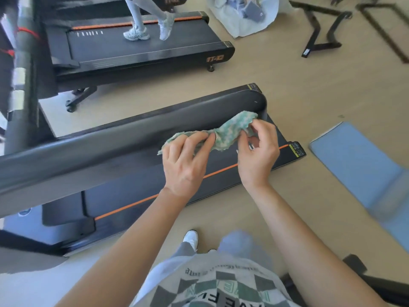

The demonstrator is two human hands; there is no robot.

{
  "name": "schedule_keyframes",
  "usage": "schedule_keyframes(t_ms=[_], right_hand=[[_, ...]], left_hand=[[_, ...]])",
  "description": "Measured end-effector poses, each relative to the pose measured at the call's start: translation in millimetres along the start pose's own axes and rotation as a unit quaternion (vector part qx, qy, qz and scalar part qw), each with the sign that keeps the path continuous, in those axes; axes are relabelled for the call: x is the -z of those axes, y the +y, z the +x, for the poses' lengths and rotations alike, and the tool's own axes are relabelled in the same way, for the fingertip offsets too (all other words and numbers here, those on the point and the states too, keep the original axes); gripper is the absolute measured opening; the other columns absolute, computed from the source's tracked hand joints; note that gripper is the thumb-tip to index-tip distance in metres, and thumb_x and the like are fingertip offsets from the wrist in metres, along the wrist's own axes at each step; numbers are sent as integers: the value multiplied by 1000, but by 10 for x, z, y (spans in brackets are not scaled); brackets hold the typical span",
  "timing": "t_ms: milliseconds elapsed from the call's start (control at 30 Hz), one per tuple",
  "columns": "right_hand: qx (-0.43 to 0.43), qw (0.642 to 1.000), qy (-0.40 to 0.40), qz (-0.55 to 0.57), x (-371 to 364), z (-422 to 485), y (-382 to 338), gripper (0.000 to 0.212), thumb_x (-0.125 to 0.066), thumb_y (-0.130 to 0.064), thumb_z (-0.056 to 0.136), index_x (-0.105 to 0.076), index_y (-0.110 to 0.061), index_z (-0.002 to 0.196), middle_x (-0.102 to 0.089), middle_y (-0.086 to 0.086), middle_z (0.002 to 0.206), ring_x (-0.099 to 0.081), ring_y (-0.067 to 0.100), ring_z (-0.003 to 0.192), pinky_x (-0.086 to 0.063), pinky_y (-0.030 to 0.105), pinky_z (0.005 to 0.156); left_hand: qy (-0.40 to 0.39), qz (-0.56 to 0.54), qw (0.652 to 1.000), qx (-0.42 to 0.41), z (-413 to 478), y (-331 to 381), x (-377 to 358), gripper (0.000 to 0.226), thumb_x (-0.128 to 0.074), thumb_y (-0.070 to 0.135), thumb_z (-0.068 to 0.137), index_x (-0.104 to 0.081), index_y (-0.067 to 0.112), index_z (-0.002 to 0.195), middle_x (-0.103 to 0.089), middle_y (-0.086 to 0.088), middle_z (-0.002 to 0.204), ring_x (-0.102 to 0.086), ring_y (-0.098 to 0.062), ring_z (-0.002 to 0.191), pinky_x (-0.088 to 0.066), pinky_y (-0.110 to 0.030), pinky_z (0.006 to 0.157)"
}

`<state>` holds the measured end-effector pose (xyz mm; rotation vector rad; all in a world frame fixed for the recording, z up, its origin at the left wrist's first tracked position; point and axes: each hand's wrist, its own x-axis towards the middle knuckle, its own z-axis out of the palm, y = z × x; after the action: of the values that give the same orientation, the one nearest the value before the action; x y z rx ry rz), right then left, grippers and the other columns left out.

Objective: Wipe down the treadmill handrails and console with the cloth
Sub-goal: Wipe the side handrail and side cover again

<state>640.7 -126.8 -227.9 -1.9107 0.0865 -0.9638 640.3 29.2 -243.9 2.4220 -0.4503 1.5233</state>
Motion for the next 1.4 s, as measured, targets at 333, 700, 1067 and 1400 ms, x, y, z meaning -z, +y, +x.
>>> schedule_keyframes(t_ms=[333, 700, 1067, 1400], right_hand=[[27, 986, -147, 73, 417, 764, 681, 16, -65, 7, 88, -70, 3, 103, -62, 0, 98, -62, 15, 87, -52, 27, 75], [72, 838, -508, 186, 264, 1703, 822, 31, -57, -20, 95, -70, -16, 123, -67, -4, 123, -59, 17, 116, -46, 26, 99], [45, 882, -437, 171, 455, 1638, 922, 23, -63, -5, 91, -75, -10, 110, -74, -2, 108, -66, 10, 97, -54, 26, 88], [-194, 779, -538, 259, 1013, 1747, 1082, 24, -64, 1, 88, -74, -17, 102, -74, 10, 99, -71, 29, 96, -57, 57, 90]], left_hand=[[16, 21, 999, 32, 272, 768, -639, 23, -82, 3, 82, -83, 23, 93, -70, 9, 102, -50, -19, 88, -42, -31, 77], [-35, 178, 960, 213, 740, 1307, -717, 19, -65, 23, 98, -80, 14, 108, -74, -3, 118, -63, -28, 113, -47, -46, 103], [-121, 101, 958, 239, 901, 1438, -726, 16, -68, 20, 92, -79, 16, 103, -74, 4, 119, -62, -27, 122, -41, -45, 108], [-124, -157, 897, 395, 641, 2160, -649, 48, -43, 10, 80, -77, 11, 115, -74, 1, 121, -70, -17, 107, -59, -40, 84]])
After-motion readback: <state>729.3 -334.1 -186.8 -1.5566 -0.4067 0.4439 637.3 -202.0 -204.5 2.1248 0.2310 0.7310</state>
